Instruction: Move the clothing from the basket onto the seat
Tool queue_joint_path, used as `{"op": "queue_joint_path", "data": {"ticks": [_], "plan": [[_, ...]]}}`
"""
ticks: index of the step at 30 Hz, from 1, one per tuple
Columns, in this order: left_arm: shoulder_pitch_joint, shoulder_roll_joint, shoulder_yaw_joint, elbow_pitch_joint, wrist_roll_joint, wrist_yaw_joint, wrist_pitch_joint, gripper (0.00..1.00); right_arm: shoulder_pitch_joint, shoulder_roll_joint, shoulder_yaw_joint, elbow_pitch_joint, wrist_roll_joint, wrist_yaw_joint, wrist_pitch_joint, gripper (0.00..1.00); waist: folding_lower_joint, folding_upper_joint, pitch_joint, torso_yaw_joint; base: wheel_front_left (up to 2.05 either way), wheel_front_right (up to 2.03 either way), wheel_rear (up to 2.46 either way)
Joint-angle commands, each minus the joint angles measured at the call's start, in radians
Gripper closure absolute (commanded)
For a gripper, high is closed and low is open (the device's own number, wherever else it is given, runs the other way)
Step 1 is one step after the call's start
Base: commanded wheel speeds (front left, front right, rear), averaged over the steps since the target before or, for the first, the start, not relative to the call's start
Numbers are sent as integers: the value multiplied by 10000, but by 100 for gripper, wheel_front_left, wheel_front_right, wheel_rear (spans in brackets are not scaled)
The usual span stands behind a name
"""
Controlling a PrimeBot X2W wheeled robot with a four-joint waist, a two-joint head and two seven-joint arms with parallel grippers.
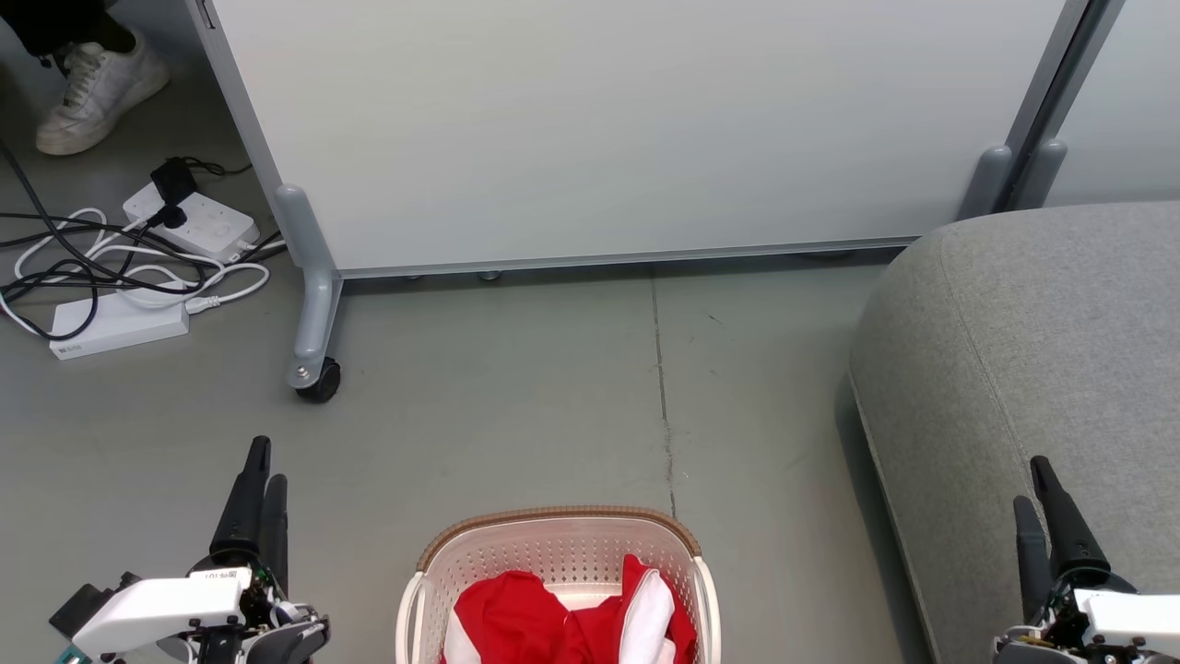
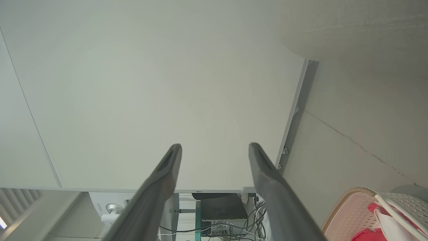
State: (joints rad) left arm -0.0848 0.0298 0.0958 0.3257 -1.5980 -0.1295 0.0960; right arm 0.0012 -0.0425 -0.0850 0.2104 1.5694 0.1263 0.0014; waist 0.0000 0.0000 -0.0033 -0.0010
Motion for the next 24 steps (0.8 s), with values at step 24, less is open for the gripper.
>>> {"op": "queue_joint_path", "data": {"ticks": [24], "plan": [[-42,149,514,-1063,2280,-6,-1120,0,-762,-108,-81,-1392,-4256,35,-857,0,0,0,-112,195,0,0,0]]}}
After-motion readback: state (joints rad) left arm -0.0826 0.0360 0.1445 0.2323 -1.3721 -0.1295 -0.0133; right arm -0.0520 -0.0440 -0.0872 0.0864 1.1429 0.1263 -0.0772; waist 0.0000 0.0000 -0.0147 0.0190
